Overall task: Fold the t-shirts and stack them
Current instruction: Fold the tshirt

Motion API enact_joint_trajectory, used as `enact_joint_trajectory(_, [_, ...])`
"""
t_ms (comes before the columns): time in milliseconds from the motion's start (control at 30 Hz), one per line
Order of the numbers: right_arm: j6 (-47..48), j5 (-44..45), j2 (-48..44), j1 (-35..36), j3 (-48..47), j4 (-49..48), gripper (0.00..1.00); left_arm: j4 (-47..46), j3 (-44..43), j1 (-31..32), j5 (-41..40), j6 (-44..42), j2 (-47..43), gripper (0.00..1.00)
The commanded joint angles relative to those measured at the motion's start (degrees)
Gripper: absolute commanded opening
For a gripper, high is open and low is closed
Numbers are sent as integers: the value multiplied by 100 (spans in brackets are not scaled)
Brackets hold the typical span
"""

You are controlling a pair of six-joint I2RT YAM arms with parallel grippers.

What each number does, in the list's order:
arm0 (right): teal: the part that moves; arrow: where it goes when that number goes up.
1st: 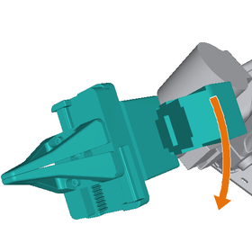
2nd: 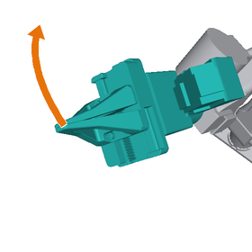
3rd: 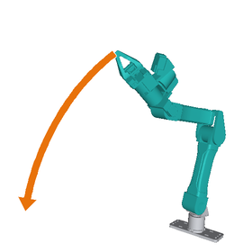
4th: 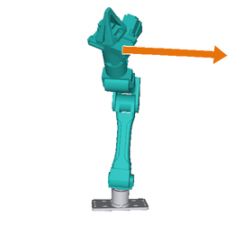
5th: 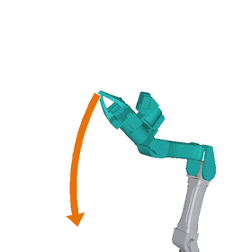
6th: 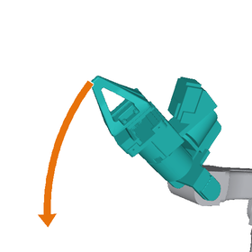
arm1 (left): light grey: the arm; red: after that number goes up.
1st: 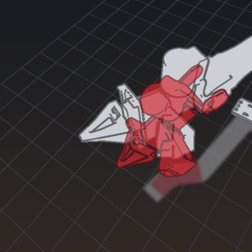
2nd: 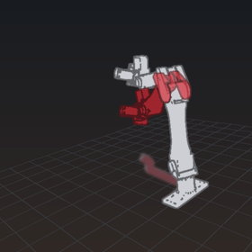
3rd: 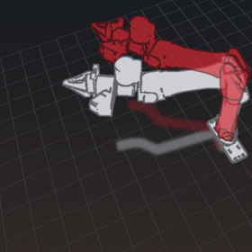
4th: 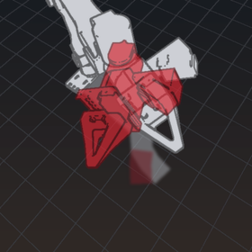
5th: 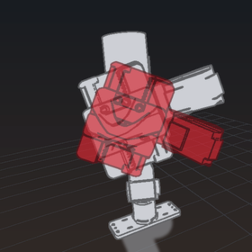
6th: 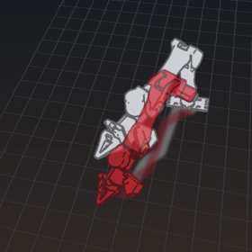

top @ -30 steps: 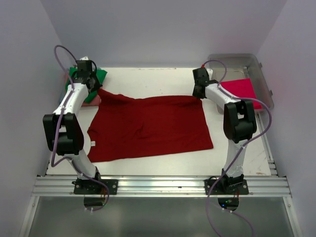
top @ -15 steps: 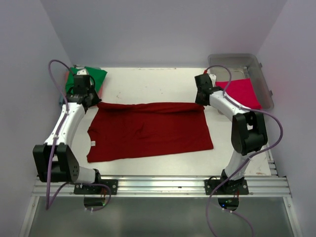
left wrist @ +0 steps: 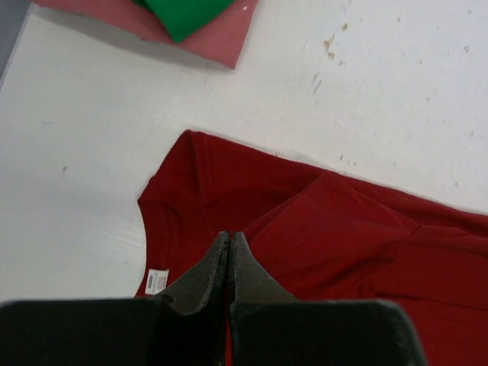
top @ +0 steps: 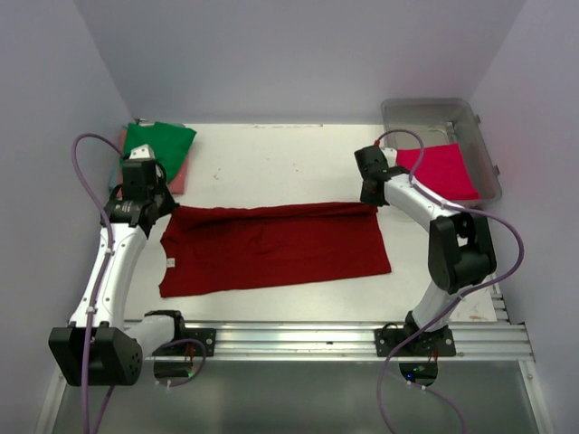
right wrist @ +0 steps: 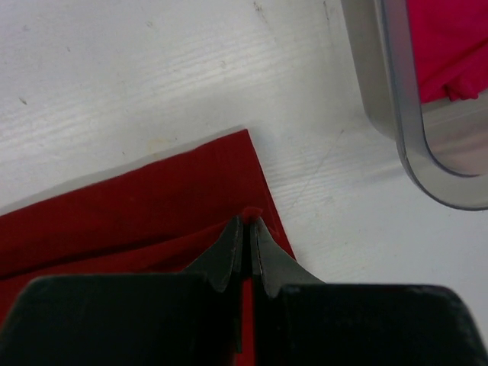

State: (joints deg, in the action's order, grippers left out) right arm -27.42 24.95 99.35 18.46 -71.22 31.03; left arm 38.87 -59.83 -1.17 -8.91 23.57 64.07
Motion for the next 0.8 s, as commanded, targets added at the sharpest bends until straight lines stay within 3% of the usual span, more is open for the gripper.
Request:
enact_joint_trajectory(0, [-141,291,-311,79,126,272,0,550,68,20,82,104,-377,0])
enact_joint_trajectory(367, [-202,370,-785,193,644,387,0,1201,208,20,-498,104,-905,0])
enact_joint_trajectory(767, [-378,177,-1022,290,899,588,0,1658,526,20,-542,121,-1020,0])
